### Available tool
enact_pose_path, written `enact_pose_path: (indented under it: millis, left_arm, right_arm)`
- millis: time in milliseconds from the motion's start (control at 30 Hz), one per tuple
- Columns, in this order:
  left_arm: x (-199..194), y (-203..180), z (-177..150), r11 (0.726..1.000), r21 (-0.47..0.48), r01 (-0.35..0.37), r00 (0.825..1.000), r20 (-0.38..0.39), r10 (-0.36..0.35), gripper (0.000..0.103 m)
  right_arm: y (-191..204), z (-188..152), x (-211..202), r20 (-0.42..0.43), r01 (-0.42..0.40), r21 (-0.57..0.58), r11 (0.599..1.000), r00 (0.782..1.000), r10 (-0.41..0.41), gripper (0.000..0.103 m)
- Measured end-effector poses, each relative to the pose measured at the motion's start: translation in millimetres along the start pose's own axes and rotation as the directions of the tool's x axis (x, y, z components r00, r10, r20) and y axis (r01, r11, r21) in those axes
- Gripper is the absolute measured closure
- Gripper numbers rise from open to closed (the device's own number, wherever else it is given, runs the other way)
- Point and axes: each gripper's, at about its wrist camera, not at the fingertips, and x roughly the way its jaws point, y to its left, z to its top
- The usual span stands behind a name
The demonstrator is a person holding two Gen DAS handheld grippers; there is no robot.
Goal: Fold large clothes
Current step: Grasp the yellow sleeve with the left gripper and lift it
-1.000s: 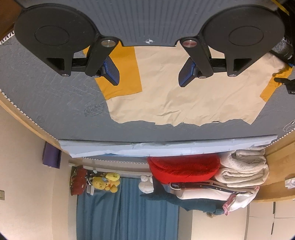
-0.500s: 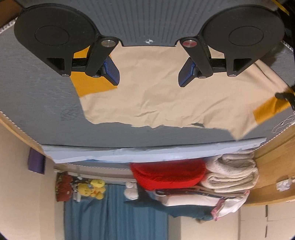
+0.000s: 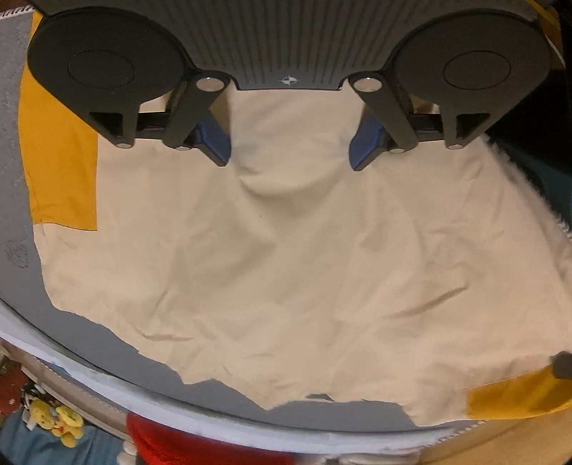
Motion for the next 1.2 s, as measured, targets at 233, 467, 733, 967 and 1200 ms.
enact_pose_path:
  millis: [233,467,733,967,1200]
  left_arm:
    - [5.3,11.5,2.9,0.993,-0.115,-0.017,1.000,-0.012,0.016,0.095]
    - [5.4,-12.8,9.3,0.997,-0.056,-0.056,0.998,0.022,0.057,0.095]
    - [-6.0,-67.0,12.2,0.994,0.090,-0.068,0.994,0.087,0.060,0.096]
    - [-23.9,-200.7,9.8,0.943,0.334,-0.004,0.991,0.130,-0.042,0.096]
    - [-5.2,-373.6,-55.6,0.796,0.596,0.106,0.984,0.054,-0.172,0.096]
  right_arm:
    - [-4.5,-2.4,-45.4,0.161,0.006,0.034,0.999,0.987,-0.011,0.031]
    - [-58.5,-24.8,-96.3,0.335,0.098,0.081,0.992,0.934,-0.120,0.031]
    - [-148.1,-67.8,-147.7,0.396,0.125,0.273,0.954,0.889,-0.230,0.031]
    - [-215.1,-96.5,-174.5,0.429,0.076,0.437,0.896,0.858,-0.281,0.031]
    - [-262.3,-129.0,-181.1,0.416,0.062,0.531,0.845,0.850,-0.324,0.031]
